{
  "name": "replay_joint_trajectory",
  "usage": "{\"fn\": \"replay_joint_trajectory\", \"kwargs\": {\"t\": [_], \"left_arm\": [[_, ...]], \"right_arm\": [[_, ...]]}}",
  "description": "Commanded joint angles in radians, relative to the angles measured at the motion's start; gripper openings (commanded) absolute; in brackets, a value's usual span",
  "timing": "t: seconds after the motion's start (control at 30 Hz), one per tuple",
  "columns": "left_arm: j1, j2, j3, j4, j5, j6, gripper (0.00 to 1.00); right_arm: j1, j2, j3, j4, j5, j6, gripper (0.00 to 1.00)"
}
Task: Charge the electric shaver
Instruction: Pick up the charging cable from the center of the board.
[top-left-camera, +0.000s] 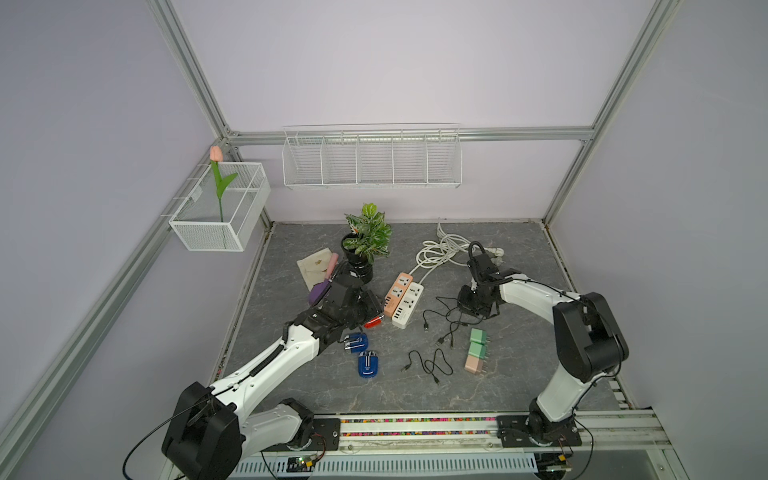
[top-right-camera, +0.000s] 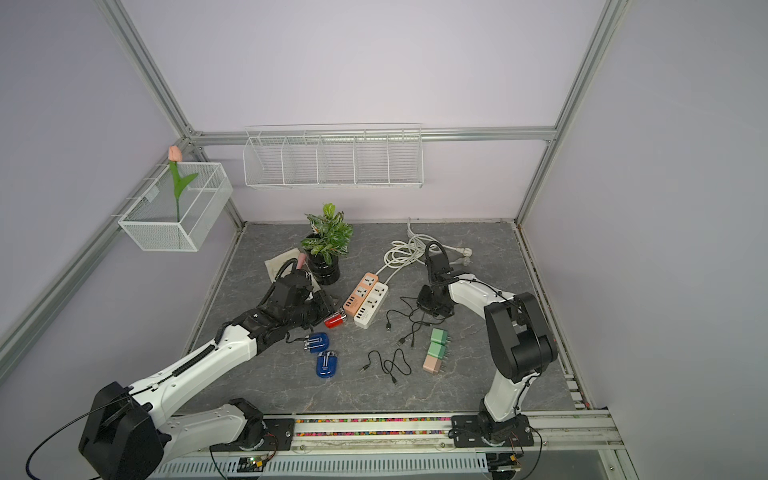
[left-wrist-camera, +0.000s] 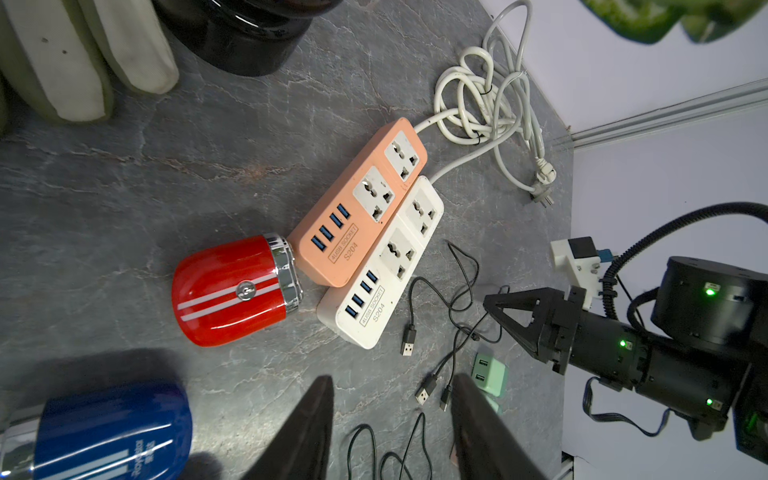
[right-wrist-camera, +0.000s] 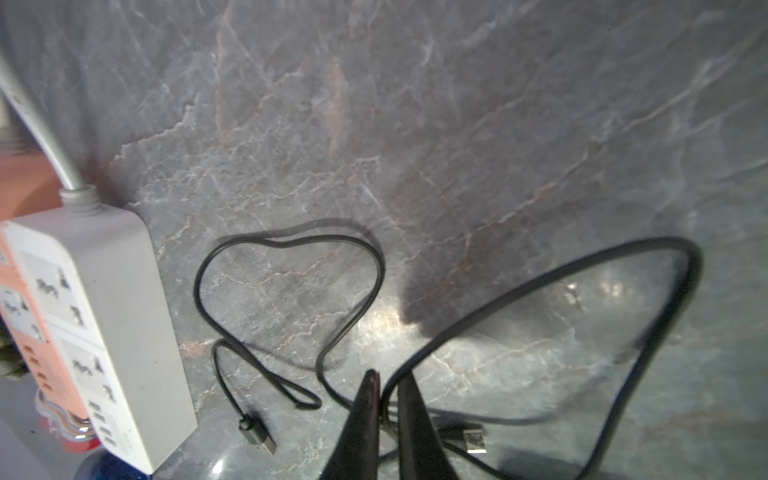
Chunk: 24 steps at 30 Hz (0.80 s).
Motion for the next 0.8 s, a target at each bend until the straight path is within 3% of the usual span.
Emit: {"fn": "replay_joint_trajectory", "kwargs": {"t": [0.0, 0.37, 0.77], "left_arm": [[-0.007, 0.007, 0.039, 0.012, 0.009, 0.015, 0.48], [-0.034, 0.054, 0.1, 0.029, 0.051, 0.096, 0.45], [-0.175, 0.275, 0.278, 0.086, 0.252, 0.295, 0.36]], "right_arm": [[-0.003, -0.079, 0.023, -0.05, 0.037, 0.007, 0.07], [0.007, -0.277, 0.072, -0.167, 0.056, -0.01, 0.07], [0.005, -0.294, 0.157, -0.245, 0.006, -0.109, 0.07]]}}
